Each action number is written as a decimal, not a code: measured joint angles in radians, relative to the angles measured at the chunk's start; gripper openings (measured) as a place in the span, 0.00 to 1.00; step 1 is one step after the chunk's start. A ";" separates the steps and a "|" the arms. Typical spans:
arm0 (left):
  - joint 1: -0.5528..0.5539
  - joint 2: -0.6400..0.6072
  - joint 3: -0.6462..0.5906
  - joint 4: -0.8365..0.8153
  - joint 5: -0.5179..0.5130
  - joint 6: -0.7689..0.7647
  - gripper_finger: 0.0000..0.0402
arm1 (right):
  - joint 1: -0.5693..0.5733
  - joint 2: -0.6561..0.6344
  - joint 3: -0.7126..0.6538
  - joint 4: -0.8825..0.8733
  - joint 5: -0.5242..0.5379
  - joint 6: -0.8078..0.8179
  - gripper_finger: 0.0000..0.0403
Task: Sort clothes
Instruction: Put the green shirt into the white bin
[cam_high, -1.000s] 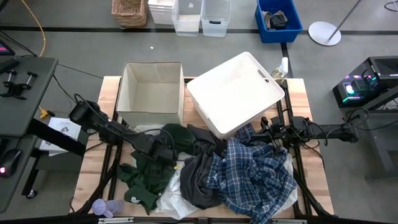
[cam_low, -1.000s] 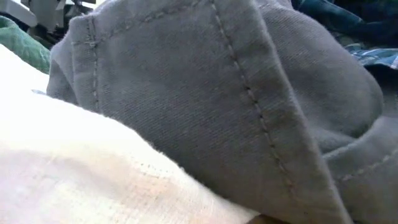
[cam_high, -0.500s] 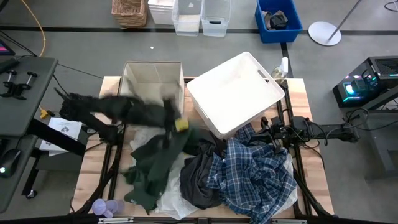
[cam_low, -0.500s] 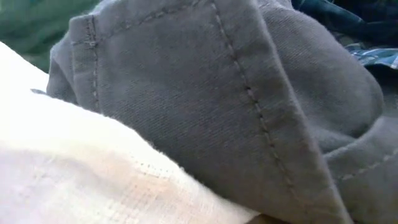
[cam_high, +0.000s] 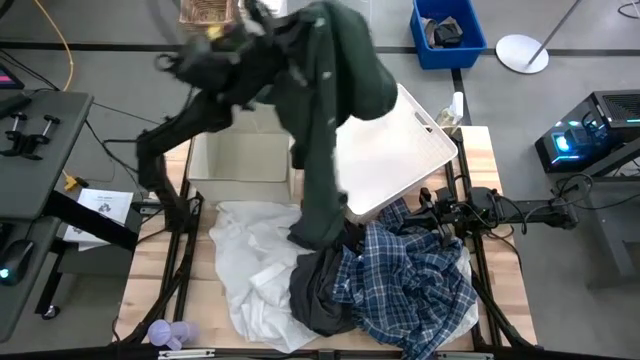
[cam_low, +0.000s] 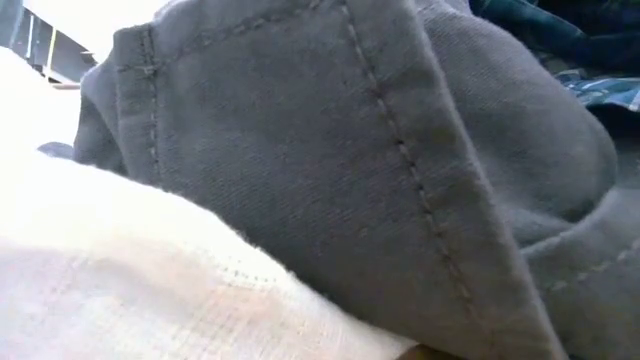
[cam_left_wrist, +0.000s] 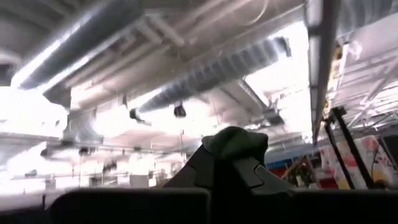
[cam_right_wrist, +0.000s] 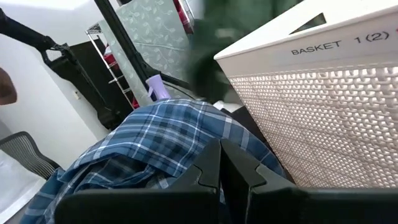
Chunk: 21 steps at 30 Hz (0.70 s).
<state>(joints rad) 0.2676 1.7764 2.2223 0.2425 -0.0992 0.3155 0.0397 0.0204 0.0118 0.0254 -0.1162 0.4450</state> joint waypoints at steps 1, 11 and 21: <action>0.018 0.028 0.004 -0.022 0.007 -0.045 0.00 | 0.000 0.000 0.000 0.000 0.000 0.000 0.00; 0.052 0.269 -0.002 -0.617 0.027 -0.150 0.08 | 0.000 0.000 0.000 0.000 0.000 0.000 0.00; 0.017 0.243 0.001 -0.794 0.048 -0.282 0.51 | 0.000 0.000 0.000 0.000 -0.001 0.000 0.00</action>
<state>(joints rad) 0.2846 2.0193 2.2230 -0.5513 -0.0509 0.0337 0.0396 0.0202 0.0120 0.0254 -0.1173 0.4452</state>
